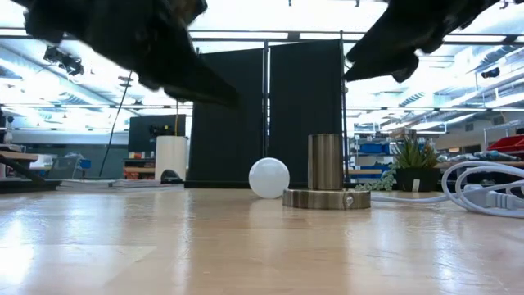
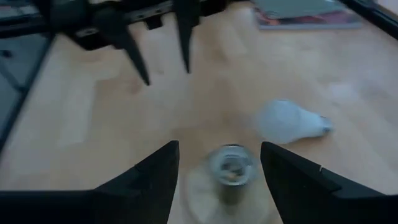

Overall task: Screw lightbulb
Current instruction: Return to Home Position

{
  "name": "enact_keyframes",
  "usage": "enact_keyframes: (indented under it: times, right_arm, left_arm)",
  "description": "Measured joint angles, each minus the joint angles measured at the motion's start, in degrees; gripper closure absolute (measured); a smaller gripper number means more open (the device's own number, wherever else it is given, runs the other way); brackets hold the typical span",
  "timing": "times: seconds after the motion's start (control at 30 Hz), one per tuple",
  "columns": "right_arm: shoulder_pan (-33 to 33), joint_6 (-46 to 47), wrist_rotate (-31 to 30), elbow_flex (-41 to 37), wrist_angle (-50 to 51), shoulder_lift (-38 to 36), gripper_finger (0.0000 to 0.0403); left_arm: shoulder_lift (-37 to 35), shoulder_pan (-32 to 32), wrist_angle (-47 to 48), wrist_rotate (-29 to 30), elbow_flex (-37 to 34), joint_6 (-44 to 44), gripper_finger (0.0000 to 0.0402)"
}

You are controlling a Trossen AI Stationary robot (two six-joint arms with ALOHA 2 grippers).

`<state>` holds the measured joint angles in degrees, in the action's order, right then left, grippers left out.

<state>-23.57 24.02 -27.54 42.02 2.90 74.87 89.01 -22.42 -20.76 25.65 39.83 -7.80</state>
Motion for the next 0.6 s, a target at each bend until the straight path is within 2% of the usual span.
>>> enact_keyframes:
  times: [0.33,0.6]
  right_arm:
    - [-10.4,-0.1,-0.3,0.0,-7.2,0.0,0.0167]
    - [-19.2,0.8,-9.5,0.0,-5.8,0.0,0.0174]
  left_arm:
    - [-1.1,-6.1,13.2,-0.1,10.3,0.1,0.0188]
    - [-2.2,-11.6,16.5,-0.2,10.4,-1.9,0.019]
